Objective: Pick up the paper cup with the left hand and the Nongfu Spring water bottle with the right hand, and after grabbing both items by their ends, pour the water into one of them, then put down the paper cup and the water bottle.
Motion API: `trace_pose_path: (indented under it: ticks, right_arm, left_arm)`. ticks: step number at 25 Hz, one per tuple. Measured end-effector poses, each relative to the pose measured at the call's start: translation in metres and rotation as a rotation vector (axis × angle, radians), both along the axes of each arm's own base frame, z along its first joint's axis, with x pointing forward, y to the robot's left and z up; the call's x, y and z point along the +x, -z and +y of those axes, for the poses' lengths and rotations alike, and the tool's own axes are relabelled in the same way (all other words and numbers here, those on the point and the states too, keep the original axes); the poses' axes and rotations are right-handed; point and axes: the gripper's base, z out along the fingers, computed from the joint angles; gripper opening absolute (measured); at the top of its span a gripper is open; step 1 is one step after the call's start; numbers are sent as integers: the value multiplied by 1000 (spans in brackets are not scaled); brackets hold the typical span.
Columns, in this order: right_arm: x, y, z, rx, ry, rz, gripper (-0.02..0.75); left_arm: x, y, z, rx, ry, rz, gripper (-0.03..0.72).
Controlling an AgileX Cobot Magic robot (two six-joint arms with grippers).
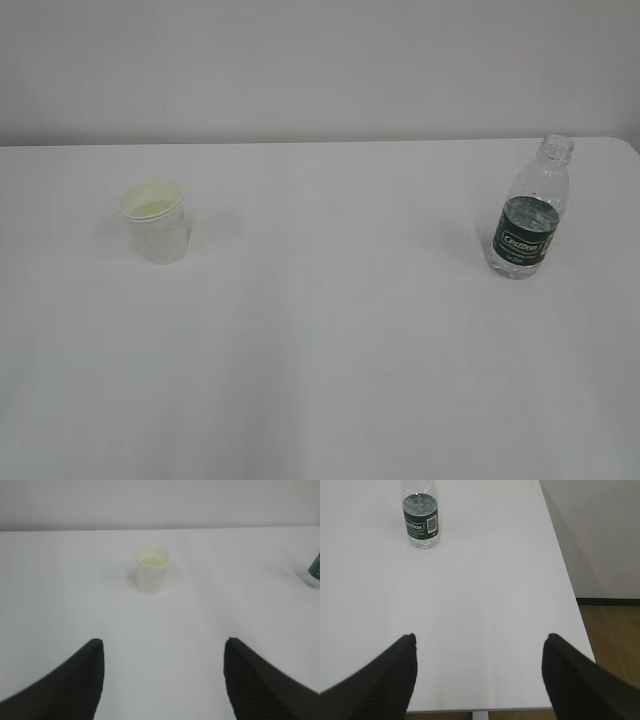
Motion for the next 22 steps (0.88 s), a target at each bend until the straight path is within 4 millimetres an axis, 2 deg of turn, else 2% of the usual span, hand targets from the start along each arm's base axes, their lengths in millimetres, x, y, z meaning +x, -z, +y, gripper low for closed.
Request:
trace_pose_path:
  ticks: [9,22]
  right_arm:
    - [-2,2,0,-39,-24,33,590]
    - [-3,3,0,-44,-26,46,590]
  left_arm:
    - [-7,10,2,141,45,114,510]
    - [-8,17,3,164,51,159,500]
